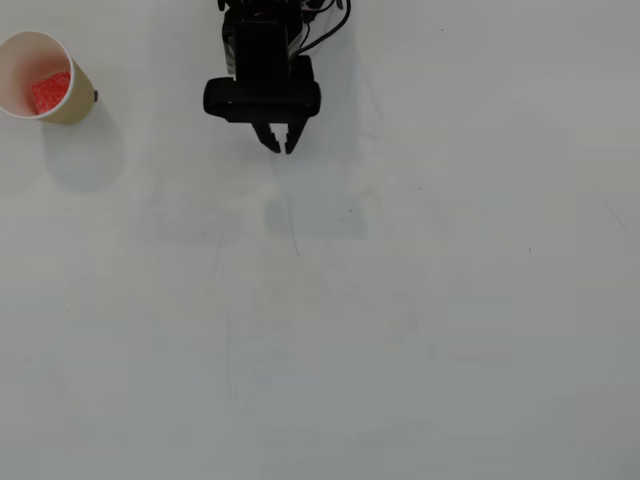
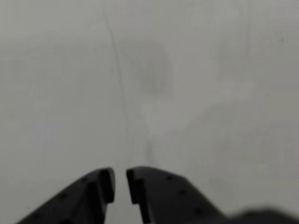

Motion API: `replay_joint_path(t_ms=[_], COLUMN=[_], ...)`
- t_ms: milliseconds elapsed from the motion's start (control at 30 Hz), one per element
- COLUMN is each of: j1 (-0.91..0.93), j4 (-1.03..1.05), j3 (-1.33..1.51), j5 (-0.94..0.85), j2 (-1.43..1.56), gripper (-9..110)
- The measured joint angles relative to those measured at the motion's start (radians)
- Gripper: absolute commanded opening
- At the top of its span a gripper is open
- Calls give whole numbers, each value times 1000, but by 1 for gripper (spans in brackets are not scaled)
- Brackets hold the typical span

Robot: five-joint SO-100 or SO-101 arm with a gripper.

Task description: Pick up the cube and drop it in the cup.

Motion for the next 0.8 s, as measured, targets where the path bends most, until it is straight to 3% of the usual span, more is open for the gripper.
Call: replay_joint_path(t_ms=[267, 800], j1=[-41, -40], j4=[100, 101], j3=[0, 0], j5=[0, 0], j2=[0, 0], gripper=[0, 0])
